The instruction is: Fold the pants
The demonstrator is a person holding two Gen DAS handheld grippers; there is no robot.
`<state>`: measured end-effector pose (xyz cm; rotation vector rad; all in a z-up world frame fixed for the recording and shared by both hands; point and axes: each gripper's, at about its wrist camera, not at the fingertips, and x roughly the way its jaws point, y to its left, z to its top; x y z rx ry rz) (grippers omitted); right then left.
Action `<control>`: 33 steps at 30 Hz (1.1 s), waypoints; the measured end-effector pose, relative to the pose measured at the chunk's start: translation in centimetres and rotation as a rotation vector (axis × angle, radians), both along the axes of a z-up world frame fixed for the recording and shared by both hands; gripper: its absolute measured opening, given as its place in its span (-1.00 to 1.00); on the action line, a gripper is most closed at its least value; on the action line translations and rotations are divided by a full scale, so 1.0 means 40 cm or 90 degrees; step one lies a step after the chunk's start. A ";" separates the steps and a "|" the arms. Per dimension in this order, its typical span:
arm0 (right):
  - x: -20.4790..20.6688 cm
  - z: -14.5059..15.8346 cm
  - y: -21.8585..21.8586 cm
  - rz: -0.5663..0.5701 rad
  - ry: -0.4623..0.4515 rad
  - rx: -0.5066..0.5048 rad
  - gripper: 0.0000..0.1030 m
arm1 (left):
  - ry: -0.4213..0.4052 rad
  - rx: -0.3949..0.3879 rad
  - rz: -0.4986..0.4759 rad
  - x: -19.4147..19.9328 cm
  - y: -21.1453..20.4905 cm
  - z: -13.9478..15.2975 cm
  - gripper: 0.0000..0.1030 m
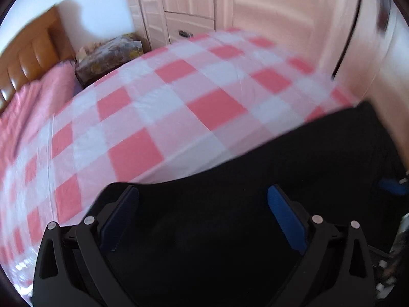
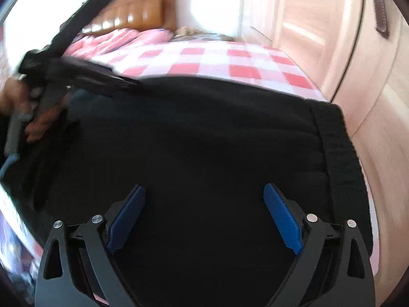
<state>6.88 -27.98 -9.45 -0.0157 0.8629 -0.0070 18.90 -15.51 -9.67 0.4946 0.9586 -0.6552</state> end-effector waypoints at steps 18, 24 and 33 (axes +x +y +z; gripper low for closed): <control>-0.108 0.013 -0.013 -0.005 -0.043 0.018 0.79 | -0.096 0.010 -0.034 -0.114 -0.138 0.019 0.96; -0.134 0.014 -0.013 -0.004 -0.054 0.022 0.79 | -0.083 0.010 -0.018 -0.096 -0.144 -0.014 0.97; -0.153 0.034 -0.020 -0.004 -0.066 0.022 0.79 | -0.091 0.016 -0.009 -0.090 -0.158 -0.016 0.97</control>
